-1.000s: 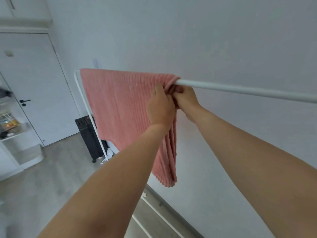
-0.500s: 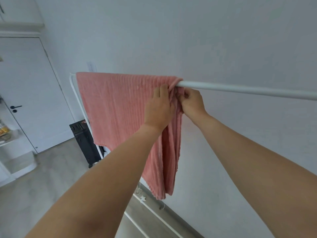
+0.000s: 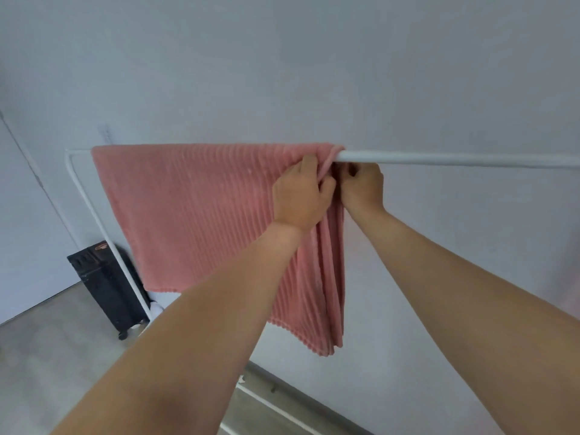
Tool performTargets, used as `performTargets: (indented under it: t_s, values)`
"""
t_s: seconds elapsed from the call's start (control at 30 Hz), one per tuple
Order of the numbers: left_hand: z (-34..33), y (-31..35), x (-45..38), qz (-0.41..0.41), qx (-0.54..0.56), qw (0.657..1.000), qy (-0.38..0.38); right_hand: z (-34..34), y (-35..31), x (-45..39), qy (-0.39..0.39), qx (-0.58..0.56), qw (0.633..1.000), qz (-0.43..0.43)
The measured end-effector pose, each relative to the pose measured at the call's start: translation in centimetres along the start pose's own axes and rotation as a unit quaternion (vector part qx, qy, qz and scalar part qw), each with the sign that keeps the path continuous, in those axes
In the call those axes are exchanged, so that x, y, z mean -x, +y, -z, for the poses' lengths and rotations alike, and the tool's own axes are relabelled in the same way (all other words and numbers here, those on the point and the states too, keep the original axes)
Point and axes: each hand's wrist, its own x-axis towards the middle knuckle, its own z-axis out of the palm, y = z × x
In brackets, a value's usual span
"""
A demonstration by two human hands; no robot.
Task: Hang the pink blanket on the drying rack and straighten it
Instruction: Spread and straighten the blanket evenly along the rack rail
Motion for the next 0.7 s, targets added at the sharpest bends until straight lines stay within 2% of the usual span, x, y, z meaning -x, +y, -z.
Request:
performTargets:
  t_s: [0.37,0.7]
  values:
    - [-4.0,10.5,1.5,-0.046,0.179,0.982,0.032,11.2,1.3,2.2,0.148,0.046,0.986,-0.055]
    - [-4.0,20.8,2.2,-0.039,0.249,0.968,0.002,21.5,1.4,4.4,0.206,0.095,0.967,-0.118]
